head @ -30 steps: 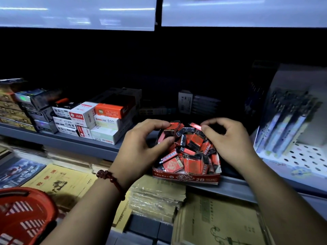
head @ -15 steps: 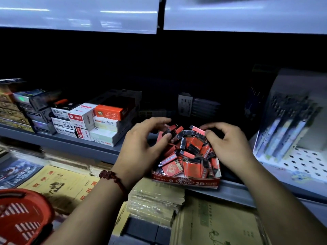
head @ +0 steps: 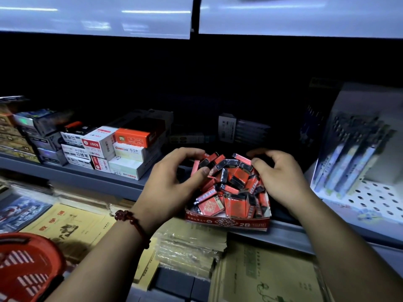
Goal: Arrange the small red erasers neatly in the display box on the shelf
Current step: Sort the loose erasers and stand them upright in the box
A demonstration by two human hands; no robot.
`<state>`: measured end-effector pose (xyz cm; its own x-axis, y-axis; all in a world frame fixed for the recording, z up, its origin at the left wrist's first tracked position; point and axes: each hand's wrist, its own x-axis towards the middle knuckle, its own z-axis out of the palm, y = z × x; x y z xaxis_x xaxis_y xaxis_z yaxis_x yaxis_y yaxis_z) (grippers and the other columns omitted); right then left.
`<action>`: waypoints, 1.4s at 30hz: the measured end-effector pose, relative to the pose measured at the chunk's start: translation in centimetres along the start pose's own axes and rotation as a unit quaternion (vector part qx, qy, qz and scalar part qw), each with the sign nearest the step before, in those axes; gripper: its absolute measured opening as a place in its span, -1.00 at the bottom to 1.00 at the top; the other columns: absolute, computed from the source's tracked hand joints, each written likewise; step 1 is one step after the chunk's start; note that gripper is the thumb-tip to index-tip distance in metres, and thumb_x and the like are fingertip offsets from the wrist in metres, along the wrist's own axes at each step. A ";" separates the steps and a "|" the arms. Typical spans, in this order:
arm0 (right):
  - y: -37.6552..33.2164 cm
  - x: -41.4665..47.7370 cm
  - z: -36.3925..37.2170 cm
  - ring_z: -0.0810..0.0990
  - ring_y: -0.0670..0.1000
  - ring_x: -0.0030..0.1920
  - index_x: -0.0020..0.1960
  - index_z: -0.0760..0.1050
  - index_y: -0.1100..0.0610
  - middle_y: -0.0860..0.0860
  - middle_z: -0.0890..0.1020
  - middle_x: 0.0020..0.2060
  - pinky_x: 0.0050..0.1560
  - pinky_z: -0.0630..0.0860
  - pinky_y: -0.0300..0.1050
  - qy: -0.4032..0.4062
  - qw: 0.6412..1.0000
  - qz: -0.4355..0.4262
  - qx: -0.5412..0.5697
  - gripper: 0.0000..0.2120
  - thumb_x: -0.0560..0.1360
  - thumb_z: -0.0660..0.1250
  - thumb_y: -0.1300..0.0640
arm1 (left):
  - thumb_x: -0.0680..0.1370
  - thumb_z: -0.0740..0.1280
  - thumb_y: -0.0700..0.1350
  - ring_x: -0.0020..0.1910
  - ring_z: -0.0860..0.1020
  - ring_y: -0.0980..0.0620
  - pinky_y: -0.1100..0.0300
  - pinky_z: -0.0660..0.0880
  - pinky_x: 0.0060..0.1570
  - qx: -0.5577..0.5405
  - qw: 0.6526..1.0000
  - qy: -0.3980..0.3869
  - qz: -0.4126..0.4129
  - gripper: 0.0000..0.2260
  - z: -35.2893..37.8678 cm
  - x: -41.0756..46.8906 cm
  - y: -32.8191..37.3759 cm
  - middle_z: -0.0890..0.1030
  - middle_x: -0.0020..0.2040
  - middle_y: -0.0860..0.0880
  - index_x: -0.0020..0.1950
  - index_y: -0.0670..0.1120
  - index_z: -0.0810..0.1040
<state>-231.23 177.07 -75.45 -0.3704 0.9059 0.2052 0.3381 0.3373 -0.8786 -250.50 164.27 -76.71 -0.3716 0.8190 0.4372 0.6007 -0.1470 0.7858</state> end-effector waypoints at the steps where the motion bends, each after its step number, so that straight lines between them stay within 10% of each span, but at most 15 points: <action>1: -0.1 -0.1 -0.1 0.69 0.29 -0.10 0.03 0.62 -0.10 0.18 0.73 -0.11 -0.04 0.64 0.28 0.005 1.000 -0.004 -0.003 -0.82 0.63 0.28 0.13 | 0.56 0.46 -0.07 0.21 0.59 0.20 0.06 0.52 0.28 -0.001 1.000 -0.006 0.001 -0.75 -0.2 0.0 -0.1 0.65 0.17 0.18 0.22 0.10 0.61; 6: -1.0 -1.3 -0.7 0.53 -0.17 -0.40 0.18 0.58 -0.11 -0.13 0.53 -0.23 -0.39 0.36 -0.38 0.027 0.990 -0.089 -0.101 -0.81 0.63 0.30 0.08 | 0.54 0.48 -0.12 0.20 0.56 0.20 0.16 0.50 0.27 0.002 1.000 -0.019 0.009 -0.68 -1.1 -0.5 -0.3 0.59 0.20 0.17 0.25 0.12 0.57; 10: -2.6 -2.6 -0.4 0.46 -0.11 0.05 0.05 0.63 -0.09 -0.22 0.57 -0.05 0.04 0.33 -0.35 0.003 0.965 -0.202 -0.169 -0.89 0.56 0.38 0.09 | 0.49 0.53 -0.13 -0.18 0.49 0.13 0.31 0.46 -0.10 0.003 1.000 -0.021 0.002 -0.62 -1.8 -0.9 -0.1 0.50 -0.04 0.09 0.23 0.16 0.54; 14: -3.5 -4.0 0.5 0.44 -0.11 0.00 -0.05 0.67 -0.03 -0.20 0.57 -0.15 0.01 0.34 -0.35 -0.056 0.941 -0.264 -0.206 -0.92 0.55 0.41 0.12 | 0.48 0.54 -0.12 -0.37 0.36 0.12 0.18 0.35 -0.32 -0.049 0.995 -0.086 -0.017 -0.78 -2.5 -1.1 -0.2 0.39 -0.32 0.09 0.04 0.06 0.57; 27: -5.3 -5.9 1.4 0.47 -0.16 0.02 0.06 0.49 -0.23 -0.21 0.50 -0.09 0.04 0.55 -0.07 -0.164 0.925 -0.176 -0.294 -0.68 0.38 0.50 -0.22 | 0.42 0.60 -0.01 -0.25 0.67 -0.17 -0.19 0.63 -0.14 0.022 0.978 -0.202 -0.046 -0.77 -3.5 -1.1 0.5 0.66 -0.29 -0.05 -0.02 0.06 0.63; 34: -4.9 -5.9 2.0 0.47 -0.12 0.01 0.02 0.50 -0.22 -0.26 0.61 -0.18 0.03 0.51 -0.02 -0.138 0.951 -0.146 -0.237 -0.65 0.33 0.58 -0.12 | 0.46 0.56 -0.04 -0.46 0.45 0.17 0.11 0.46 -0.38 0.077 0.984 -0.162 0.009 -0.91 -3.4 -1.1 0.7 0.52 -0.43 0.07 -0.15 0.04 0.68; 39: -4.8 -6.0 1.9 0.49 -0.16 -0.09 -0.04 0.53 -0.17 -0.22 0.63 -0.20 -0.10 0.48 -0.14 -0.128 0.959 -0.139 -0.210 -0.67 0.32 0.62 -0.04 | 0.48 0.54 -0.19 -0.42 0.41 0.05 -0.17 0.57 -0.26 -0.025 0.985 -0.159 -0.061 -0.94 -2.9 -1.1 0.4 0.43 -0.47 0.09 -0.11 -0.10 0.68; 42: -5.2 -5.6 1.5 0.58 -0.15 -0.21 -0.10 0.61 -0.08 -0.14 0.67 -0.22 -0.15 0.57 -0.20 -0.152 0.974 -0.121 -0.116 -0.71 0.32 0.64 0.18 | 0.52 0.48 -0.29 -0.37 0.44 -0.04 -0.01 0.48 -0.30 -0.100 0.979 -0.150 -0.097 -0.97 -2.7 -0.9 0.3 0.46 -0.41 -0.03 -0.07 -0.18 0.67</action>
<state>-232.25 169.83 -72.68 -0.6913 0.6863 0.2261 0.3821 0.6128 -0.6917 -251.93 162.01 -75.68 -0.2222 0.9638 0.1471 0.3780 -0.0540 0.9242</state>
